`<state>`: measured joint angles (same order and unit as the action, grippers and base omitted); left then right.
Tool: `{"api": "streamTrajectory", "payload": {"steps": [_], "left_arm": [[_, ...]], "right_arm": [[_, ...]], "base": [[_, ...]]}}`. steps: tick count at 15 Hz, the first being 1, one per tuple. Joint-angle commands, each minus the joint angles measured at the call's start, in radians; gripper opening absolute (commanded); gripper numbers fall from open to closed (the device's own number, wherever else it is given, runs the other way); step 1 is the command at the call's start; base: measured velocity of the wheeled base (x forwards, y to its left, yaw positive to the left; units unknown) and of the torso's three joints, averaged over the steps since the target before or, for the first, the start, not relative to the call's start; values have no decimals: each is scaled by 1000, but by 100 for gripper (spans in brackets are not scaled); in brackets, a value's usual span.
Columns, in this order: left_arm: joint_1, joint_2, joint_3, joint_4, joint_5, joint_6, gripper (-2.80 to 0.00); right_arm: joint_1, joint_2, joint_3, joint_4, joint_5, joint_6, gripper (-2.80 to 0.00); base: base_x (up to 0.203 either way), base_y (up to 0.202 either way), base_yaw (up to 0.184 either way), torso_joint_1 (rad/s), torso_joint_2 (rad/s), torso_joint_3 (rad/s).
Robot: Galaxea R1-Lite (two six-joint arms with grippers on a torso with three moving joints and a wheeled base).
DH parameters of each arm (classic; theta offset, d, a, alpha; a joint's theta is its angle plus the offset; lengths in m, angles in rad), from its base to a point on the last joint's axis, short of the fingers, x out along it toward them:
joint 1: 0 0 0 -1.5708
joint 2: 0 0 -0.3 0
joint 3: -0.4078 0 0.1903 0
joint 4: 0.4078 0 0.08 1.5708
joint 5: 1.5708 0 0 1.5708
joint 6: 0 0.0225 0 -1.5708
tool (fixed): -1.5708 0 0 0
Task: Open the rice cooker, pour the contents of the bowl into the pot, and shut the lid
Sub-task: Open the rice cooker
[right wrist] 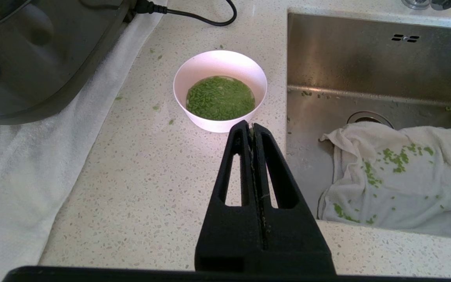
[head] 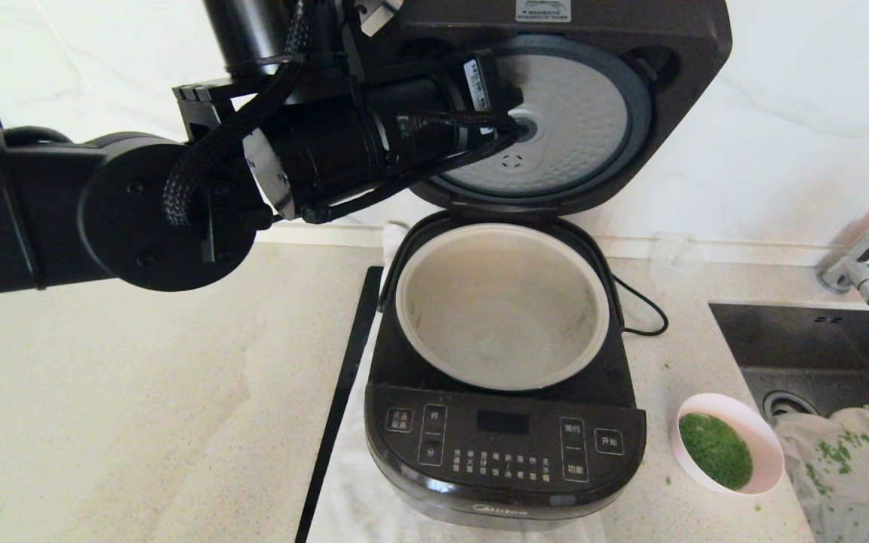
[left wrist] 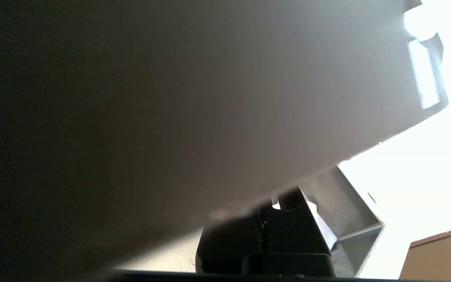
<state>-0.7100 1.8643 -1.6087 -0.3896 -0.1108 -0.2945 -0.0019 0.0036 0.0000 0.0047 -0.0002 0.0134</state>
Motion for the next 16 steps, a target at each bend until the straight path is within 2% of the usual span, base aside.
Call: {"api": "streamTrajectory", "payload": {"steps": [1,4,7,12,16], "left_arm": [[4,8,-7,-3,-1,1,-280],[6,13,-13,-5,0,9,-280],[9,30,-19,-12,-1,54,-280],[7,11,-11,-15,0,54,-280],[5,-45,16,-15,31,53,-280]], "right_arm": [[0,-1,0,0,0,0,-280],[0,-1,0,0,0,0,-280],[0,-1,0,0,0,0,-280],[0,-1,0,0,0,0,-280],[0,-1,0,0,0,0,-280]], "base": [[0,0,0,0,0,0],[0,0,0,0,0,0],[0,0,0,0,0,0],[0,0,0,0,0,0],[0,0,0,0,0,0]]}}
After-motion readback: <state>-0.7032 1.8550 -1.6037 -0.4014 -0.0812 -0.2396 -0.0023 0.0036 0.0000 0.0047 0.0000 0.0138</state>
